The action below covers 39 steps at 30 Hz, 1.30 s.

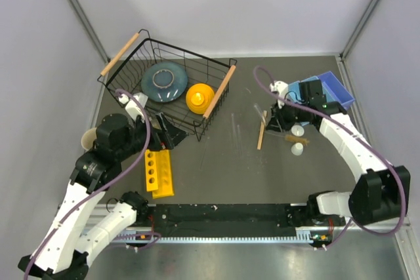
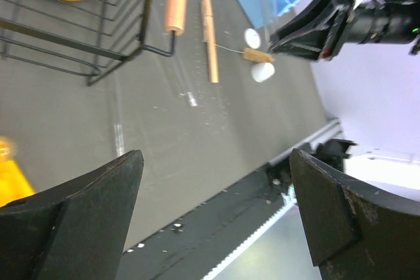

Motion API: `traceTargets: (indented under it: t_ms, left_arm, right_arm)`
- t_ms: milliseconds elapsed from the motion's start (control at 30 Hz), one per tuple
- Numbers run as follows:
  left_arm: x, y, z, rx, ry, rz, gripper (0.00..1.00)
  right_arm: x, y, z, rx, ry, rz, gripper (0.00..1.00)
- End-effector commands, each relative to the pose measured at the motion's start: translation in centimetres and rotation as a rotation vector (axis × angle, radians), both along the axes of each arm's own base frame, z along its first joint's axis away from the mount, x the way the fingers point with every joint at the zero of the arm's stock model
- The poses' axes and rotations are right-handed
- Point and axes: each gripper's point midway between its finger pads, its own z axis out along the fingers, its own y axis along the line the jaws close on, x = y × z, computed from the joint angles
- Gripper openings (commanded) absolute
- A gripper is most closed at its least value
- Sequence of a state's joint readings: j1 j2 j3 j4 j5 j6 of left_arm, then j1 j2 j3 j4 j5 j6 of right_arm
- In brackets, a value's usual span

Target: Organize the chemistry lab equipment

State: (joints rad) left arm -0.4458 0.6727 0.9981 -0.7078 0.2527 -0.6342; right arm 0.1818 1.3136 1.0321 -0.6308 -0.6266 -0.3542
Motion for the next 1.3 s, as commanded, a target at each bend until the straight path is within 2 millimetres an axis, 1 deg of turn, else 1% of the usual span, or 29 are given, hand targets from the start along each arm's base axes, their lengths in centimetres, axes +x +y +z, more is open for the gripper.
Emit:
traceTargets:
  t_ms: [0,67,100,133,200,233,300,333,467,667,933,1167,1267]
  left_arm:
    - [-1.0,-2.4,2.6,-0.178,0.015,-0.088,0.99]
    - [-1.5,-2.7,2.7,-0.219,0.030,-0.105,0.99]
    - [-1.6,-2.9,2.2,-0.242,0.067,-0.102,0.99]
    - [-1.9,-3.0,2.3,-0.260,0.068,-0.106,0.99]
    - [-2.1,-3.2,2.1,-0.293,0.093,-0.109,0.99]
    - [-2.4,-3.1,2.3,-0.302,0.087,-0.114,0.99]
    - [-2.7,-3.0,2.4,-0.317,0.083,-0.109,0.99]
    - [-2.7,-2.9,2.6,-0.322,0.080,-0.104,0.99]
    - [-3.0,-2.9,2.4,-0.329,0.081,-0.110,0.99]
    - [-3.5,-2.8,1.4,-0.333,0.099,-0.108,0.99]
    - [-3.6,-3.1,1.1,-0.327,0.107,-0.125,0.99]
    - [-3.4,-3.2,1.3,-0.319,0.082,-0.134,0.99]
    - [-3.2,-3.3,0.9,-0.312,0.082,-0.137,0.99]
  right_arm:
    - [-5.1,4.0,2.2,0.057,-0.084,0.280,0.11]
    - [-6.5,4.7,2.9,0.064,-0.100,0.323,0.11]
    - [-7.1,5.1,3.2,0.072,-0.102,0.345,0.11]
    - [-8.0,5.9,3.5,0.090,-0.103,0.382,0.11]
    - [-9.0,6.6,4.2,0.113,-0.108,0.416,0.12]
    - [-10.0,7.3,4.5,0.133,-0.103,0.456,0.12]
    - [-11.1,7.9,4.8,0.157,-0.092,0.487,0.12]
    - [-12.0,8.5,4.8,0.165,-0.088,0.523,0.12]
    - [-13.7,9.5,4.9,0.170,-0.086,0.588,0.12]
    - [-14.7,10.2,5.4,0.188,-0.074,0.634,0.13]
    - [-15.6,11.0,5.8,0.202,-0.050,0.695,0.13]
    - [-15.6,11.5,6.1,0.209,-0.029,0.707,0.13]
    - [-15.6,11.4,6.1,0.201,-0.025,0.706,0.13]
